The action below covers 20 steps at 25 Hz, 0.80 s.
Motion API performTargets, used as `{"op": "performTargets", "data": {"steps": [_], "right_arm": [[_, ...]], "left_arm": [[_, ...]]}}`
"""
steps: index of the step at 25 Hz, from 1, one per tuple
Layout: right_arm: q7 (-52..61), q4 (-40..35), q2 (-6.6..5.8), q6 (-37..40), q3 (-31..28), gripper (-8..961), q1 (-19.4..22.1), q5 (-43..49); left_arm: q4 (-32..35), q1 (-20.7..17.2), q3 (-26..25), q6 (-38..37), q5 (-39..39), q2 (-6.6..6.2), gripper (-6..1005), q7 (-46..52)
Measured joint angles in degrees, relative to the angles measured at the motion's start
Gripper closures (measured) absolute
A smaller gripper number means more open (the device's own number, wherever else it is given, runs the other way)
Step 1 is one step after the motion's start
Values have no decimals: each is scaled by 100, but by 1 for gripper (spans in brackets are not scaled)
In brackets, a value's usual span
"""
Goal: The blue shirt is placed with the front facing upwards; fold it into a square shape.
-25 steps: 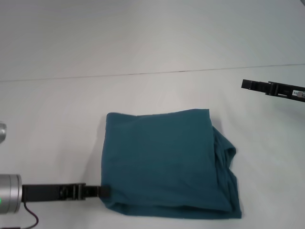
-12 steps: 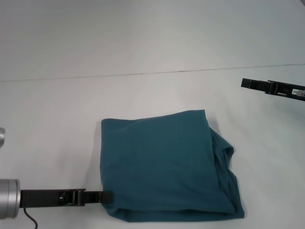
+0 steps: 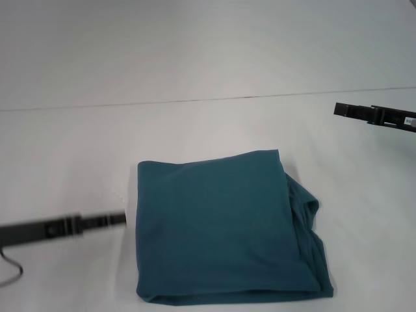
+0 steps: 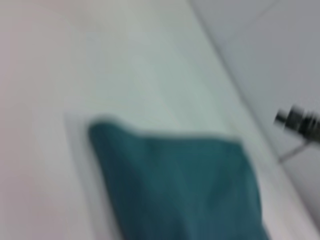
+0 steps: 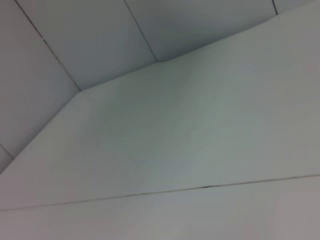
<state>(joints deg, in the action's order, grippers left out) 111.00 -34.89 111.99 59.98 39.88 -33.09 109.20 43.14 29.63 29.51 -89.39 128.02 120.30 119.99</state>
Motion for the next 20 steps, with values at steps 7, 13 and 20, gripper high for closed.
{"op": "performTargets", "data": {"steps": [7, 13, 20], "right_arm": [[-522, -44, -155, 778, 37, 194, 13, 13], [-1304, -79, -123, 1537, 60, 131, 93, 178], [-1838, -104, -4, 2057, 55, 8, 229, 235]], "left_arm": [[-49, 42, -70, -115, -998, 78, 291, -978], [-41, 119, 201, -105, -1044, 263, 123, -1292], [-86, 133, 429, -129, -1049, 344, 31, -1755]]}}
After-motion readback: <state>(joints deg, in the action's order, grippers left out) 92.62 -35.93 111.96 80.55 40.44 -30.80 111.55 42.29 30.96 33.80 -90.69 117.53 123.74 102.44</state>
